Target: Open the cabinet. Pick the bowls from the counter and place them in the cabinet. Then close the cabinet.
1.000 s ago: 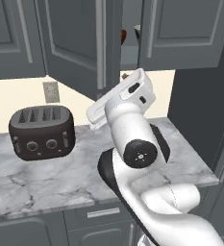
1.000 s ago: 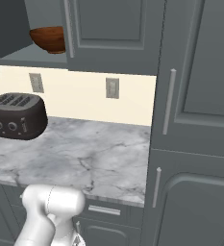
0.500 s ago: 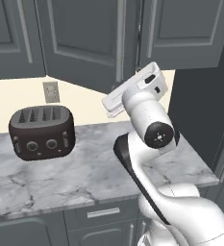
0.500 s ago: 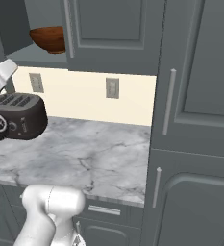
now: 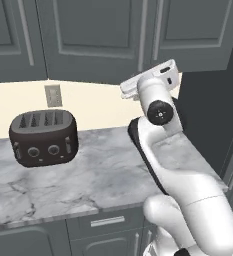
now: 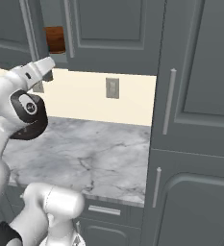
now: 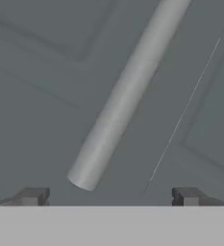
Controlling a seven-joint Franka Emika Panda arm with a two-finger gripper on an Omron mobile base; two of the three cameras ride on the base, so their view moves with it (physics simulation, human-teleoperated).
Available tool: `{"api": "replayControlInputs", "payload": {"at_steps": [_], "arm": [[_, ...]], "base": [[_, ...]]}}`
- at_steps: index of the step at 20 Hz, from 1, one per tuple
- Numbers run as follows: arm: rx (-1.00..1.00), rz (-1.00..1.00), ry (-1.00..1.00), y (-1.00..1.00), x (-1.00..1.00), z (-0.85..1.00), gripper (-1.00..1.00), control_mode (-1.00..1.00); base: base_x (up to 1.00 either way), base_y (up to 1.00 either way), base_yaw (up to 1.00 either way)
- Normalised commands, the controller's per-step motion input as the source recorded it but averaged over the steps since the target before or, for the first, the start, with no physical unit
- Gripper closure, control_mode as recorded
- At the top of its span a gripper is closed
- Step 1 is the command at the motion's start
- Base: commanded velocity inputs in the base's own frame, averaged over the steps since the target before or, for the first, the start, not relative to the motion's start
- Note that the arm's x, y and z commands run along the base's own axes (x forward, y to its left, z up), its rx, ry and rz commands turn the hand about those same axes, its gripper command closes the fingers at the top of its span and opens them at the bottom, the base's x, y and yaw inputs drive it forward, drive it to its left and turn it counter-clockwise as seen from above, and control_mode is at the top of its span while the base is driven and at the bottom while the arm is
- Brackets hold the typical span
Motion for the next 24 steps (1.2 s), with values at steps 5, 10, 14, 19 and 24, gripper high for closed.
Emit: {"api": "replayControlInputs", "payload": {"at_steps": [5, 10, 14, 19, 24], "arm": [[0.24, -0.23, 0.0, -0.56, 1.0, 0.0, -1.0, -1.0], [0.28, -0.14, 0.0, -0.31, 1.0, 0.0, -1.0, -1.0], [0.32, -0.02, 0.0, -0.35, 1.0, -0.01, -1.0, -1.0], [0.22, 0.2, 0.03, -0.63, 1.0, -0.45, -1.0, -1.0], [0.3, 0.17, 0.11, -0.81, 0.99, -0.31, -1.0, -1.0]], "base": [[0.0, 0.0, 0.0], [0.0, 0.0, 0.0], [0.0, 0.0, 0.0], [0.0, 0.0, 0.0], [0.0, 0.0, 0.0]]}}
